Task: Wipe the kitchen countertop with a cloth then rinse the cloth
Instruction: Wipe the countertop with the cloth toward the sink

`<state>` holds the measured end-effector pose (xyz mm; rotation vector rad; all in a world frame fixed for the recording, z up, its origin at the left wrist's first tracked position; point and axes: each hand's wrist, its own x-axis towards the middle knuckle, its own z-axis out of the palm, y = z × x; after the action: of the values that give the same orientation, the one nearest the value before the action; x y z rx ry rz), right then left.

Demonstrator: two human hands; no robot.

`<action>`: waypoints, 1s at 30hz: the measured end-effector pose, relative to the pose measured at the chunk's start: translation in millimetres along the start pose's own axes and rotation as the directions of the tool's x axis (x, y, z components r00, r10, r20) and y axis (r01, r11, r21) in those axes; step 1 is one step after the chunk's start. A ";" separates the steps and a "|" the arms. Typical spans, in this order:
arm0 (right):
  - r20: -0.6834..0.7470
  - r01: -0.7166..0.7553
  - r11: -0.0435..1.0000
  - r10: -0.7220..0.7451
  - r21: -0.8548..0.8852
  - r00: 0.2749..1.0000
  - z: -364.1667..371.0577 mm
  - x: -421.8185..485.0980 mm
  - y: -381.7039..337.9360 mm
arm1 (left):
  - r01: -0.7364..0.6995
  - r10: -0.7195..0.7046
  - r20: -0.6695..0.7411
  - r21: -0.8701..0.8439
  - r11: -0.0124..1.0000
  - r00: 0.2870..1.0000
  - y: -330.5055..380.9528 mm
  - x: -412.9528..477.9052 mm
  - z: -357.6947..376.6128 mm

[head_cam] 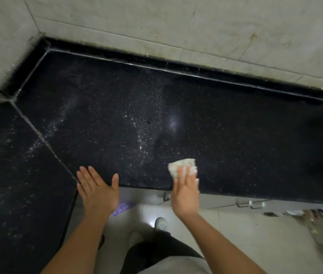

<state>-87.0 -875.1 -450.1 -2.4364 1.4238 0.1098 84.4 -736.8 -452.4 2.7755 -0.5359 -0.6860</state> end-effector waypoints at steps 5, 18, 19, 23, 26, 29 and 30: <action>0.159 0.429 0.903 -0.425 0.004 0.891 19.3 5.2 -58.0 | 0.019 -0.019 0.008 -0.010 1.000 1.000 2.9 -0.4 -2.4; 0.206 0.327 0.932 -0.293 -0.158 0.934 -26.9 155.3 -29.7 | 0.089 -0.089 0.132 0.013 0.996 0.987 8.4 6.7 -11.9; 0.190 0.268 0.953 -0.240 -0.138 0.952 -23.0 151.3 -37.5 | 0.097 -0.098 0.136 0.018 0.995 0.986 9.4 6.8 -12.7; 0.145 0.514 0.853 -0.499 -0.090 0.854 2.1 100.7 -53.1 | 0.122 -0.124 0.152 0.021 0.992 0.981 13.5 6.6 -15.1; 0.268 0.817 0.571 -0.776 -0.085 0.571 10.4 75.0 -41.2 | 0.144 -0.146 0.142 0.030 0.989 0.979 15.6 7.3 -15.0; 0.371 0.954 0.284 -0.879 -0.095 0.299 -8.2 100.5 -30.9 | 0.156 -0.160 0.150 0.040 0.987 0.976 17.3 7.3 -14.9; 0.398 0.972 0.200 -0.887 -0.123 0.233 -12.2 117.5 -26.3 | 0.156 -0.161 0.148 0.046 0.987 0.976 17.5 7.3 -15.1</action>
<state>-6.6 -965.2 -458.6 -2.9684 -0.4933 0.3756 92.6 -753.5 -437.0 2.8357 -0.3583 -0.9369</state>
